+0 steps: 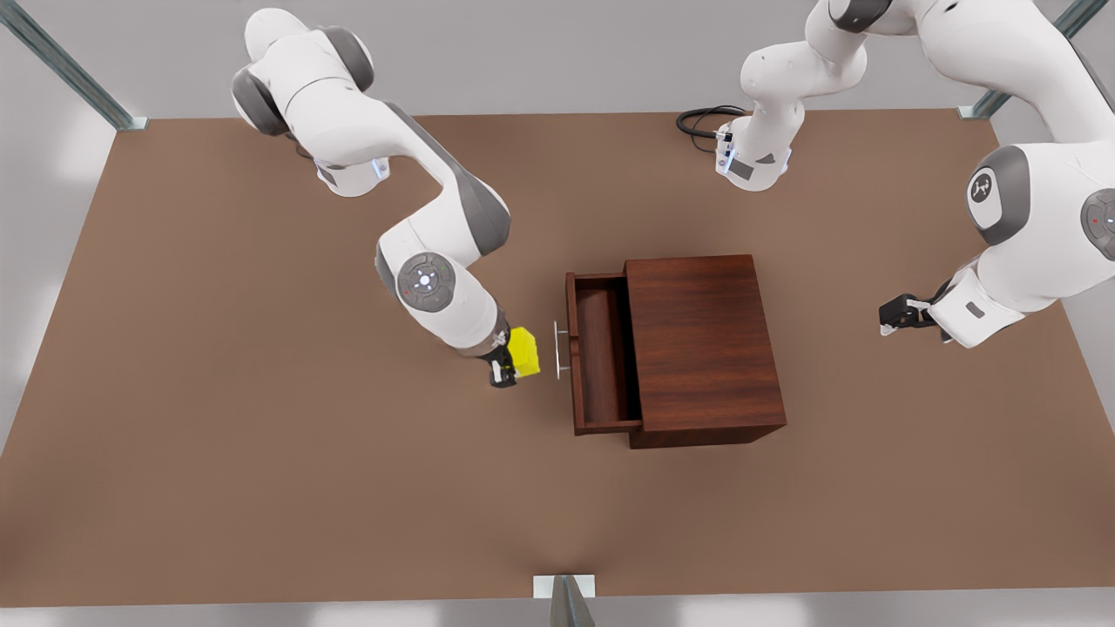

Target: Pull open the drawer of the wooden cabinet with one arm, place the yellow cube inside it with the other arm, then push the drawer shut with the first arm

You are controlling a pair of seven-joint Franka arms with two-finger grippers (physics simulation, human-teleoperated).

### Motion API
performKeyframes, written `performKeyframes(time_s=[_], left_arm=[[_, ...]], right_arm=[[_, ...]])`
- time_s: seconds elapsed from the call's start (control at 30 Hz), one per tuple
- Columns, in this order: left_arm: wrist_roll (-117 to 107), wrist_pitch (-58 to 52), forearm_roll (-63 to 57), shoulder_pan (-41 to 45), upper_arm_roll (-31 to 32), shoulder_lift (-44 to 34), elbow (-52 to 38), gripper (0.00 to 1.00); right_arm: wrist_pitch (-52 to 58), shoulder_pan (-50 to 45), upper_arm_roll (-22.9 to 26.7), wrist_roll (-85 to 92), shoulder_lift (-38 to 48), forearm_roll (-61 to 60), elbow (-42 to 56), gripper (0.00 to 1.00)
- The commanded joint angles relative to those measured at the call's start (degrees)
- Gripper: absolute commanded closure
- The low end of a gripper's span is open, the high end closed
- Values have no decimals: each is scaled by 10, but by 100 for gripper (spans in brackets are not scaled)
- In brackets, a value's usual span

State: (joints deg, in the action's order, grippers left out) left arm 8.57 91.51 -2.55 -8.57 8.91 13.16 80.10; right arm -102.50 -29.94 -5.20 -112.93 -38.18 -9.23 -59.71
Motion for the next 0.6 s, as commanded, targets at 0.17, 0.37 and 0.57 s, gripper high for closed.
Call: performKeyframes(time_s=[0.17, 0.37, 0.57], left_arm=[[4, 0, 0, 0, 1, 0, 0, 0], [5, 0, 0, 0, 1, 0, 0, 0], [5, 0, 0, 0, 1, 0, 0, 0]], right_arm=[[-63, -43, -26, -361, -55, -16, 57, 37], [-73, -88, -25, -370, -104, -12, 88, 37], [-74, -97, -14, -368, -113, -9, 89, 37]])
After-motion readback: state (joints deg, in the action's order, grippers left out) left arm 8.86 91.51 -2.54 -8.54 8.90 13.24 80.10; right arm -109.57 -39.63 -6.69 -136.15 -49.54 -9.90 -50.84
